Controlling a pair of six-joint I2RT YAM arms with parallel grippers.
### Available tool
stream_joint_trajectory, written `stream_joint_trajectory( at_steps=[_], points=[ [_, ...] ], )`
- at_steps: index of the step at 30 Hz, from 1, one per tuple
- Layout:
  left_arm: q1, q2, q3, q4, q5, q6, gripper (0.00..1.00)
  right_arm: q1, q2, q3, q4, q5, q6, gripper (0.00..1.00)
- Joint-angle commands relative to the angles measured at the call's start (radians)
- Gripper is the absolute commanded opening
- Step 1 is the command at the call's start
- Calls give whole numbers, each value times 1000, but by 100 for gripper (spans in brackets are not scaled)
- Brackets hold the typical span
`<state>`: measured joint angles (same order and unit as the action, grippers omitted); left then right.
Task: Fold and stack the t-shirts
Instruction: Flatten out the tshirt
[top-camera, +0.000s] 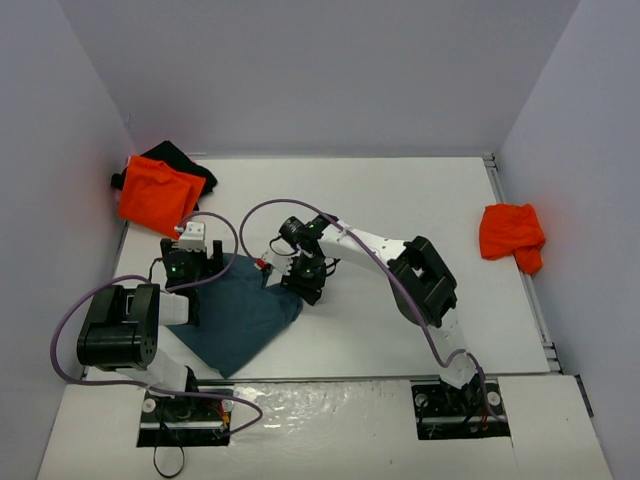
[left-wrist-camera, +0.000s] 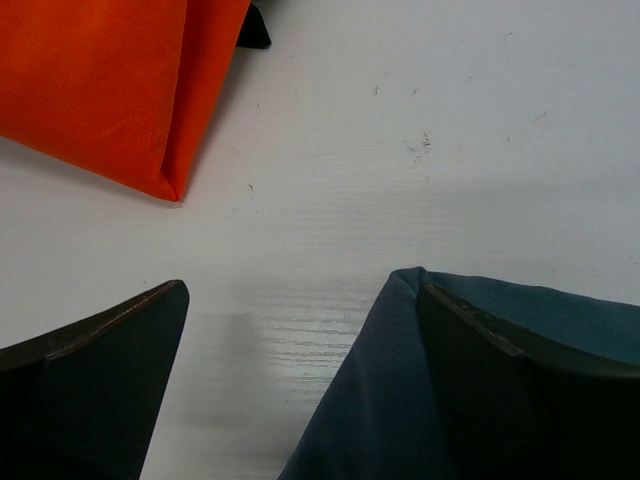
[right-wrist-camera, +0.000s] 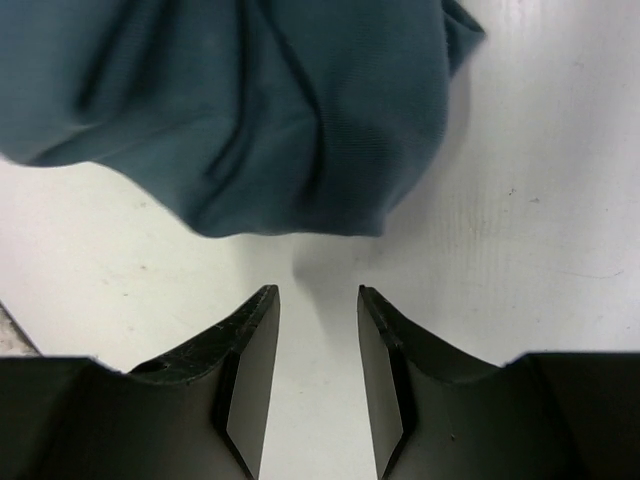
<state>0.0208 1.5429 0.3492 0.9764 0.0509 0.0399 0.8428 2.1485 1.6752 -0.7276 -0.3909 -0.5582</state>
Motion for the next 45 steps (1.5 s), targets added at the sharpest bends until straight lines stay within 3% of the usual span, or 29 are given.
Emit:
stream_joint_trajectory(
  at_steps=[1,14,26,28,30,32,36,40,45],
  points=[
    [2,-17,46,62,-3,-15,97,12,-133,43,-50,-69,-12,35],
    [-4,-17,47,61,-11,-14,97,9,-39,62,6,-153,15,35],
    [-3,-16,47,61,-11,-15,97,9,100,127,64,-56,57,33],
    [-4,-16,47,61,-11,-15,97,11,131,147,68,-33,74,27],
    [-2,-15,47,60,-13,-15,97,17,171,162,65,-20,86,6],
    [-2,-15,47,59,-13,-15,97,27,178,158,65,18,90,1],
    [-3,-15,48,59,-19,-17,97,7,85,90,83,147,66,0],
    [-4,-15,48,58,-21,-18,97,-116,-119,20,164,302,77,0],
    [-2,-15,49,58,-26,-18,97,-295,-352,53,293,507,119,0]
  ],
)
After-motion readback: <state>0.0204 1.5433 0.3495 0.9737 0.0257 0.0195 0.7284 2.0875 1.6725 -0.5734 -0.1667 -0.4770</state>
